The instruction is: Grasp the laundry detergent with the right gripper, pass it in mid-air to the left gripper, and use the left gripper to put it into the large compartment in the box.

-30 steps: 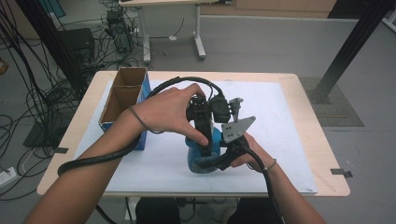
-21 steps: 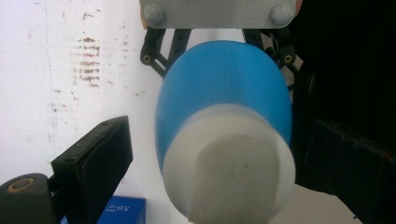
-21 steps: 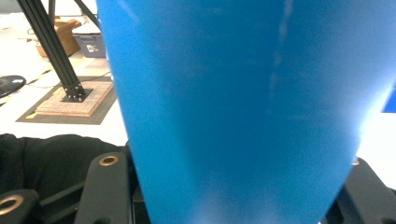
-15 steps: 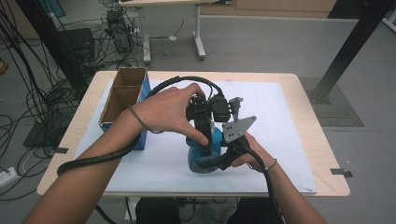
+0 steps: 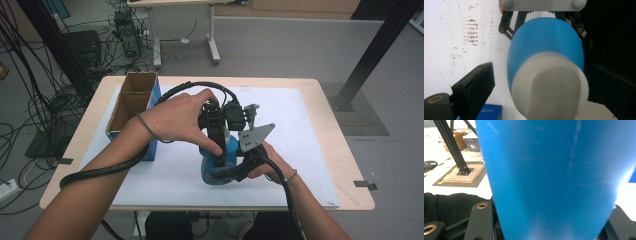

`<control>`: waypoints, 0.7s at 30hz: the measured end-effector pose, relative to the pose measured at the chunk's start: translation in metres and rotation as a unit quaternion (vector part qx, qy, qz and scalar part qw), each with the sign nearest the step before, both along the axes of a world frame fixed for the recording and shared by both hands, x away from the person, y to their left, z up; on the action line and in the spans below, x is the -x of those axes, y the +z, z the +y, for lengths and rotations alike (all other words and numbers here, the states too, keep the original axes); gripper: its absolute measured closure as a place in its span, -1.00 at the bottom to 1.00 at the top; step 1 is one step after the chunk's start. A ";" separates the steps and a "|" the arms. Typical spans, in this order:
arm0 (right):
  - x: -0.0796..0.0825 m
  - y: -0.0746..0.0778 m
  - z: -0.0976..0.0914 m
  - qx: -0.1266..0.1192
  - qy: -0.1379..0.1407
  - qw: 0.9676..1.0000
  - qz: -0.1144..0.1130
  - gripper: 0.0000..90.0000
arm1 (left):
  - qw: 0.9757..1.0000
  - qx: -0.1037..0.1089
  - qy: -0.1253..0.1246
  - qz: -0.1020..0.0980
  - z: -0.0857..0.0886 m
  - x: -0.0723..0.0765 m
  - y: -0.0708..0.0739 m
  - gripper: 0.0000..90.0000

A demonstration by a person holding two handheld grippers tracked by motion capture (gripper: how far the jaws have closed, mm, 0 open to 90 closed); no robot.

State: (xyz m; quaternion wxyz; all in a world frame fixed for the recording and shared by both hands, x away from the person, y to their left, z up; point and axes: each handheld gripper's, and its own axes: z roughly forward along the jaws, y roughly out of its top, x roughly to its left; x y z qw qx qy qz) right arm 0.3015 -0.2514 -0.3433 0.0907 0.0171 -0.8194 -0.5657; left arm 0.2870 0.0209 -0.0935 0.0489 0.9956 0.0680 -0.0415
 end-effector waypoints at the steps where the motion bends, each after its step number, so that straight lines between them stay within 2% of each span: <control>1: 0.000 0.000 0.000 0.000 -0.001 1.000 0.000 -0.06 | 1.000 0.001 0.000 0.000 0.000 0.000 0.000 -0.83; 21: 0.002 0.000 0.002 0.001 0.000 1.000 0.000 -0.06 | 1.000 -0.002 0.000 -0.002 0.000 0.002 0.001 -0.84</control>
